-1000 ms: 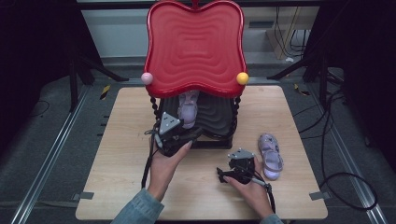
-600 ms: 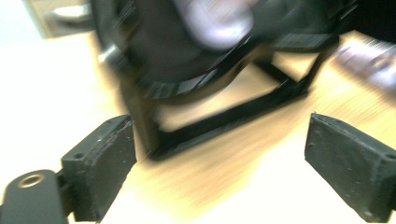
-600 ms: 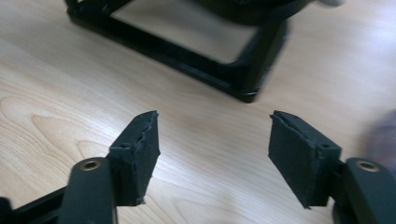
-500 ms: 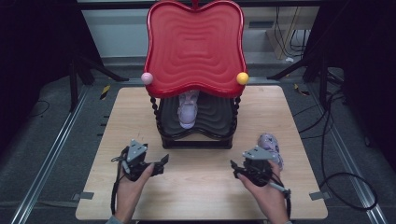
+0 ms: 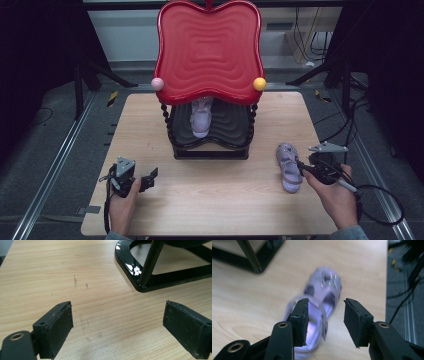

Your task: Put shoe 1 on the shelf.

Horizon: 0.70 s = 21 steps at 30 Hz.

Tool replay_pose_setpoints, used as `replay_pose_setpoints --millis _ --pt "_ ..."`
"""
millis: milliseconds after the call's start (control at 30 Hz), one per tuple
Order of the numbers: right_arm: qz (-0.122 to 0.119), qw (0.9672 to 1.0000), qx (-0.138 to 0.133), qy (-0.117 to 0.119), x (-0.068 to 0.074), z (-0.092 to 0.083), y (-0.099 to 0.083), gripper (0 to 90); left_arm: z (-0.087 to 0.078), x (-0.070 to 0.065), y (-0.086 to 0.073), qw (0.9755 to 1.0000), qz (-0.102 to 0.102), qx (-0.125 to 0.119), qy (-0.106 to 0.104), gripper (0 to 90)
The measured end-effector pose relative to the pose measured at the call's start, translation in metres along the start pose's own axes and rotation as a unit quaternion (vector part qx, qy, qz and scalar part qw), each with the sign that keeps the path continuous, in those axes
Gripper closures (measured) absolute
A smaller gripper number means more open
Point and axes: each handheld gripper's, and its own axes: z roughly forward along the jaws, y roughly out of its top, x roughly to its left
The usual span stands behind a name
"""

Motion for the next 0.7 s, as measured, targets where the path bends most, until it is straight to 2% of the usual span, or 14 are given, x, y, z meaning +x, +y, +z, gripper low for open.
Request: replay_pose_setpoints --millis 67,233,433,600,633,667,700 --pt "0.004 0.9993 0.034 0.014 -0.003 0.010 -0.005 54.0 0.000 0.000 -0.001 1.0000 0.001 0.004 0.001 8.5" --pt "0.020 0.9963 0.081 0.020 -0.003 0.023 -0.008 53.0 0.002 0.001 -0.003 0.9999 0.000 0.012 0.002 8.9" --pt "0.032 0.9895 0.137 0.033 -0.008 0.037 -0.002 53.5 0.003 0.000 -0.003 0.9998 0.008 0.019 0.002 8.9" --pt "0.050 0.9808 0.182 0.049 -0.012 0.047 0.005 56.2 0.004 0.000 -0.003 0.9997 0.010 0.021 0.002 8.9" --pt "0.050 0.9808 0.182 0.049 -0.012 0.047 0.005 56.2 0.004 0.000 -0.003 0.9997 0.010 0.021 0.002 8.9" --pt "0.054 0.9784 0.192 0.054 -0.013 0.049 0.006 57.6 0.004 0.000 -0.004 0.9997 0.008 0.022 0.002 8.9" --pt "0.057 0.9742 0.211 0.058 -0.015 0.052 0.006 59.7 0.004 0.000 -0.004 0.9997 0.007 0.022 0.001 8.9"
